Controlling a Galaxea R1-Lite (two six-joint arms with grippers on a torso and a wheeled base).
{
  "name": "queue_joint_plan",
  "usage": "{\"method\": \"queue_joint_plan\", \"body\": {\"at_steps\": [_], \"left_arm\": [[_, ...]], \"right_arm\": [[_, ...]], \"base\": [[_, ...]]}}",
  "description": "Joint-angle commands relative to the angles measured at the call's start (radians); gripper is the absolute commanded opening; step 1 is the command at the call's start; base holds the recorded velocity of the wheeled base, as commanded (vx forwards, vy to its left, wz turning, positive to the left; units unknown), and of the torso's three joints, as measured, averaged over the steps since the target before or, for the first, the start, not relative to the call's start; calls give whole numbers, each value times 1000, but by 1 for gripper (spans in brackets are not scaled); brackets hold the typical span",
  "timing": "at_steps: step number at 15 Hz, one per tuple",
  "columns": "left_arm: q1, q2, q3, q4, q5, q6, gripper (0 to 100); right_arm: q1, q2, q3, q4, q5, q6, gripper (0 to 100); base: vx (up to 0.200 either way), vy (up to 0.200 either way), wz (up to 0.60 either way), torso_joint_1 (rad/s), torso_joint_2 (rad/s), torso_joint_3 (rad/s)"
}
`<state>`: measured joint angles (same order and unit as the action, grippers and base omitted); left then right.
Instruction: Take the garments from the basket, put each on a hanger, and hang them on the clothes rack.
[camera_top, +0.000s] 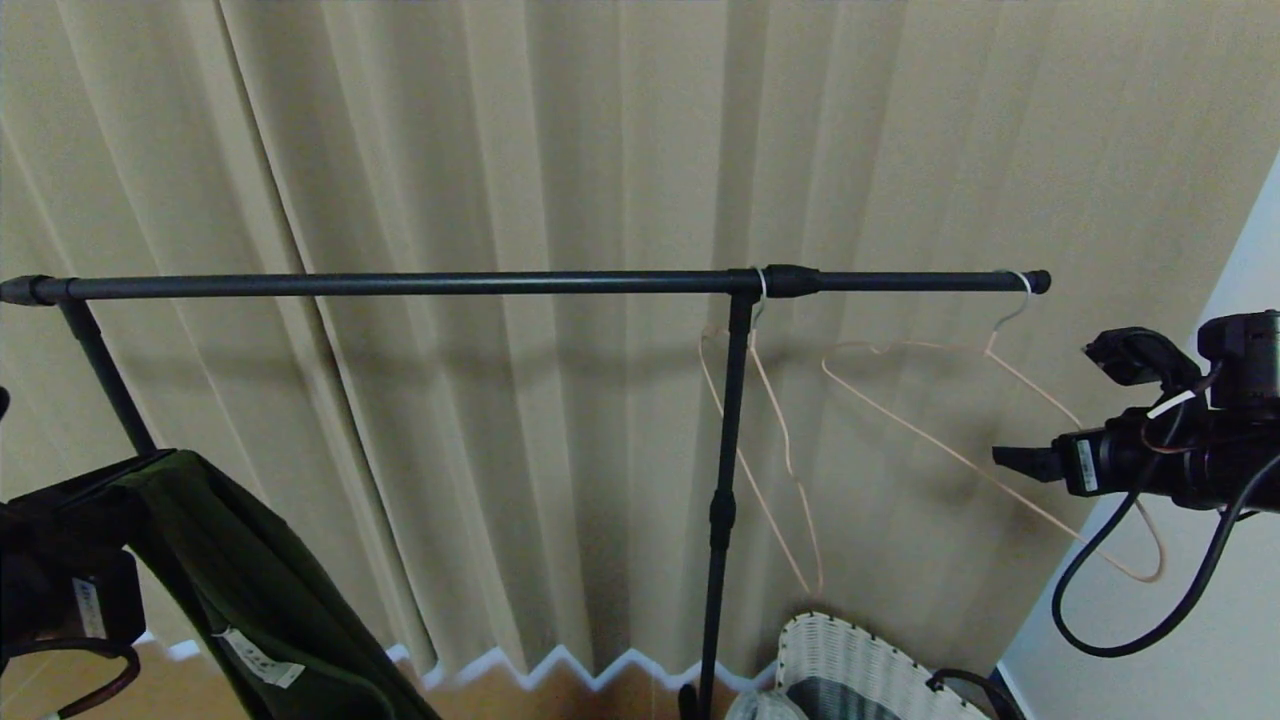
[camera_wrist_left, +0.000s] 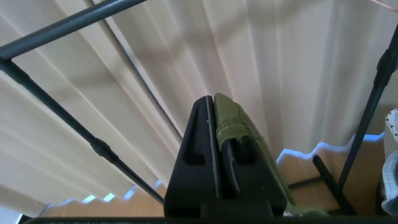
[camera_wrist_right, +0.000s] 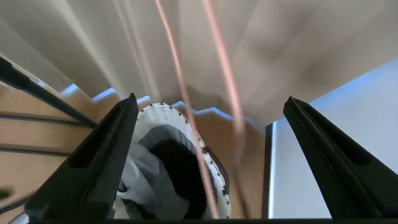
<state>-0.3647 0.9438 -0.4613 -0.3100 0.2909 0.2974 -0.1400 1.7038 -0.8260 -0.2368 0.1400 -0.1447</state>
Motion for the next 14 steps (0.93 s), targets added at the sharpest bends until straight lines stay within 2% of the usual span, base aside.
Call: {"method": "queue_joint_plan", "body": {"at_steps": [1, 5, 6, 14], "left_arm": [[0, 10, 0, 0, 1, 0, 0], [0, 10, 0, 0, 1, 2, 0], [0, 10, 0, 0, 1, 2, 0], [0, 7, 1, 0, 1, 0, 0]], "right_arm": [[10, 7, -1, 1, 1, 0, 100], [13, 3, 1, -1, 0, 0, 100], [13, 5, 1, -2, 0, 0, 0], [13, -33, 10, -4, 0, 2, 0]], "base": [[0, 0, 0, 0, 0, 0], [0, 0, 0, 0, 0, 0], [0, 0, 0, 0, 0, 0], [0, 0, 0, 0, 0, 0]]}}
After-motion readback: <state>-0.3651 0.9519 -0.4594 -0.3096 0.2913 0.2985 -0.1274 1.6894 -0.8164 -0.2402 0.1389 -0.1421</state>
